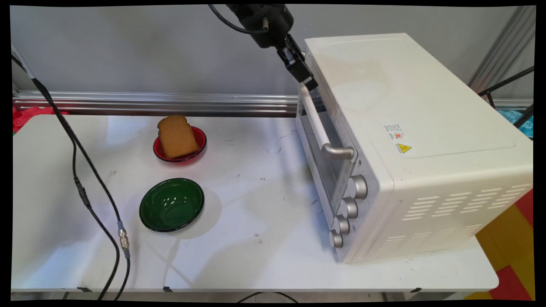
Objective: Open the oven
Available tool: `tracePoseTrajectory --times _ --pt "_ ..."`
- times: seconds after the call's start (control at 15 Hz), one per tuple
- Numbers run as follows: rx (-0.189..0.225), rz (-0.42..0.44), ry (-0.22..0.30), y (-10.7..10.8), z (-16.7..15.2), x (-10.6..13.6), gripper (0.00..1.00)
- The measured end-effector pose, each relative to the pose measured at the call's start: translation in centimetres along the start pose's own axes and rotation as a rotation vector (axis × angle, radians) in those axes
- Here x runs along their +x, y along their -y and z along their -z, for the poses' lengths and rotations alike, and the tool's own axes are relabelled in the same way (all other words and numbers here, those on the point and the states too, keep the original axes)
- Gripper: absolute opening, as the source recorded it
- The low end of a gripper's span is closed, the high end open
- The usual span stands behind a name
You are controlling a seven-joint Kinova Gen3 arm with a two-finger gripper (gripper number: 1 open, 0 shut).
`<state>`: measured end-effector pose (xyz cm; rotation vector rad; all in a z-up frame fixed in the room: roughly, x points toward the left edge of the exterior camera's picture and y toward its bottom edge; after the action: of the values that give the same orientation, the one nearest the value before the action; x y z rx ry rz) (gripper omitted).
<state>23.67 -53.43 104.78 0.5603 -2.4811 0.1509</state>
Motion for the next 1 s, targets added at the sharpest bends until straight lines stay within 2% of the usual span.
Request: tracePoseTrajectory --times 1.0 --pt "0.044 0.009 0.01 0.0 -2.4 0.1 0.0"
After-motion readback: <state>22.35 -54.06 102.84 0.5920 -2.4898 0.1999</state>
